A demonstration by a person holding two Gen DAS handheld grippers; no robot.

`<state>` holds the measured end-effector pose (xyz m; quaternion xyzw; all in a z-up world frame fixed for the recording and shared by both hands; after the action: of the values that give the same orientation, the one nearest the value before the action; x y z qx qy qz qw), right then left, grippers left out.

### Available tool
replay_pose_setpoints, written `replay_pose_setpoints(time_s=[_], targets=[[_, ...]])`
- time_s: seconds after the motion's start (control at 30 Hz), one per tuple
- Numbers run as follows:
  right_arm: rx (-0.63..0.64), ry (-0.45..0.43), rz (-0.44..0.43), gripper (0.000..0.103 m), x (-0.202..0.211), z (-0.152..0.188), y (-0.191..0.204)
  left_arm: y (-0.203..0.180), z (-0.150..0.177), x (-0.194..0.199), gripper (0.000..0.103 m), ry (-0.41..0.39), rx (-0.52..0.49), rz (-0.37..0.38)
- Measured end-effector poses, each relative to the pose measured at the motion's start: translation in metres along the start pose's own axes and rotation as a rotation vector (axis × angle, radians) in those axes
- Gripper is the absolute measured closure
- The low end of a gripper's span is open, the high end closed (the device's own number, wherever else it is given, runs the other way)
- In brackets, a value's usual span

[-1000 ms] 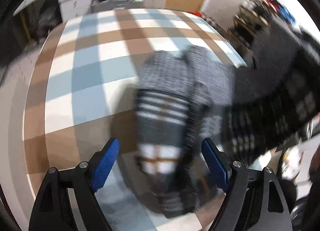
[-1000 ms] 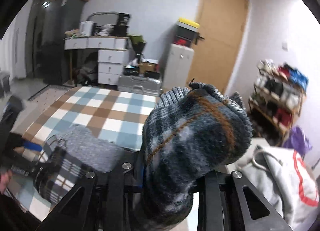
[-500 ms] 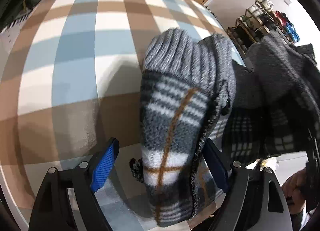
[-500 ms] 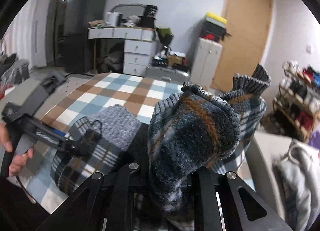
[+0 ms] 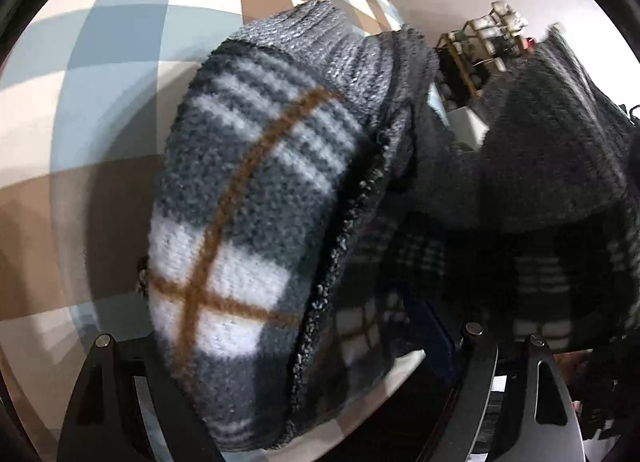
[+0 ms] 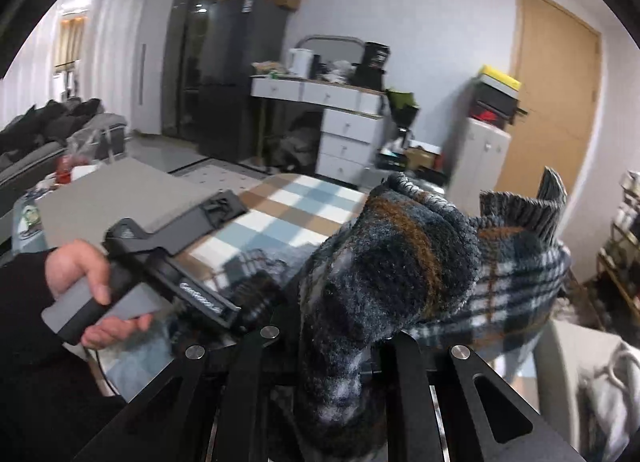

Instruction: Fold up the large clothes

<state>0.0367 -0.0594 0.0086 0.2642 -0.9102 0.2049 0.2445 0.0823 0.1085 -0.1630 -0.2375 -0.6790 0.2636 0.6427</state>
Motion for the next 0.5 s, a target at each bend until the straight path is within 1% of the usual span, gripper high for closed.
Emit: replay_pose_setpoints(time_s=[0.07,0.17,0.23,0.3,0.37,0.4,0.43,0.47,0.5], targets=[[-0.034,-0.002,-0.055,0.089,-0.006,-0.003,0.002,-0.005,0.005,0.0,0.022,0.01,-0.024,0.007],[-0.096,-0.012,-0.163,0.089,-0.013,-0.008,0.005,-0.012,0.011,-0.002,0.022,0.031,-0.061,0.015],[-0.146,-0.03,-0.273,0.089,-0.015,-0.011,0.009,-0.009,0.011,0.002,0.022,0.032,-0.047,0.051],[-0.17,-0.042,-0.367,0.089,-0.016,-0.011,0.015,-0.001,0.008,0.006,0.022,0.037,-0.018,0.089],[-0.174,-0.045,-0.449,0.088,-0.02,-0.011,0.024,0.007,0.008,0.002,0.022,0.061,0.01,0.1],[-0.168,-0.03,-0.478,0.088,-0.025,-0.01,0.032,0.012,0.007,-0.001,0.027,0.069,0.017,0.079],[-0.151,-0.013,-0.46,0.088,-0.031,-0.008,0.039,0.015,0.007,0.001,0.029,0.069,0.025,0.079],[-0.141,0.006,-0.457,0.088,-0.035,-0.006,0.043,0.02,0.007,0.005,0.03,0.069,0.047,0.069],[-0.142,0.032,-0.463,0.088,-0.043,-0.004,0.048,0.026,0.006,0.013,0.03,0.048,0.065,0.057]])
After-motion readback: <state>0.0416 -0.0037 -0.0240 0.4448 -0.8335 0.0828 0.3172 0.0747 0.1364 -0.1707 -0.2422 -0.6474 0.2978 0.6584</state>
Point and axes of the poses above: each gripper's, at about its wrist camera, not at the fingertips, and x roughly against the way its jaws point, y to its left, z to its underside, the point moved 6 cm from there along -x, roughly the way its jaws point, and after that the axes turned 8 degrees about x, right-handed, at the moved point
